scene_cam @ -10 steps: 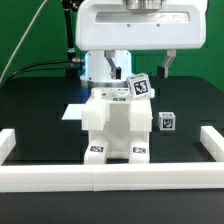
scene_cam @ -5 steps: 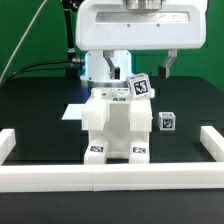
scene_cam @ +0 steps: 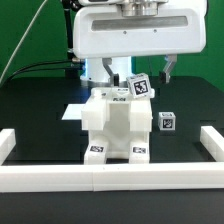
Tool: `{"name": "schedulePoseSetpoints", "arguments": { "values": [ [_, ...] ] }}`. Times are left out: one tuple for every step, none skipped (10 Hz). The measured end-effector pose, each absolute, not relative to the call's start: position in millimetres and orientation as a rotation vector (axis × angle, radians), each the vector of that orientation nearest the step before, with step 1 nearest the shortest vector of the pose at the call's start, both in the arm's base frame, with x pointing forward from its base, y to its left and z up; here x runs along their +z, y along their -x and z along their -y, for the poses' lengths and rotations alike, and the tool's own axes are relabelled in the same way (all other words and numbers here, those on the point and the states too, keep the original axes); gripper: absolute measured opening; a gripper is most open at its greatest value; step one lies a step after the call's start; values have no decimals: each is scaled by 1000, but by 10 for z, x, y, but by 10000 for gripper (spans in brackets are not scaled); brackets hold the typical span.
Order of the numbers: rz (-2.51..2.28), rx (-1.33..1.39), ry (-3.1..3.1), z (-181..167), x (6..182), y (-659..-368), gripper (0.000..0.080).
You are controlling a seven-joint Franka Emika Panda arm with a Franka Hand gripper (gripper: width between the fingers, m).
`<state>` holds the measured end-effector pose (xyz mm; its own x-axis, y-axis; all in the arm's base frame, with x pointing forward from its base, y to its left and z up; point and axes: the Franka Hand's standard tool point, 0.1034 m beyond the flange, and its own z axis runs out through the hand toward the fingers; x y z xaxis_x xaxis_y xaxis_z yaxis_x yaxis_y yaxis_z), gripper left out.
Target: Assemble chair
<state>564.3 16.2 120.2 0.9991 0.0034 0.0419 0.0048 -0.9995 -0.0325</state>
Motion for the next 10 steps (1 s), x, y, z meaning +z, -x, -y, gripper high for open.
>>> {"name": "schedulePoseSetpoints", "arguments": {
  "values": [
    [-12,-64,3107,-221,1201,-5640,648],
    [-18,-62,3106,-237,1199,-5637,648],
    [-20,-62,3106,-229,1199,-5638,648],
    [-20,-62,3106,-230,1199,-5638,628],
    [-20,-62,3106,-229,1199,-5638,501],
    [-20,-62,3106,-229,1199,-5638,501],
    [-20,-62,3106,-228,1199,-5637,293],
    [-20,-62,3106,-228,1199,-5637,285],
    [-20,-62,3106,-228,1199,-5637,285],
    [-20,-62,3106,-228,1199,-5637,285]
  ]
}}
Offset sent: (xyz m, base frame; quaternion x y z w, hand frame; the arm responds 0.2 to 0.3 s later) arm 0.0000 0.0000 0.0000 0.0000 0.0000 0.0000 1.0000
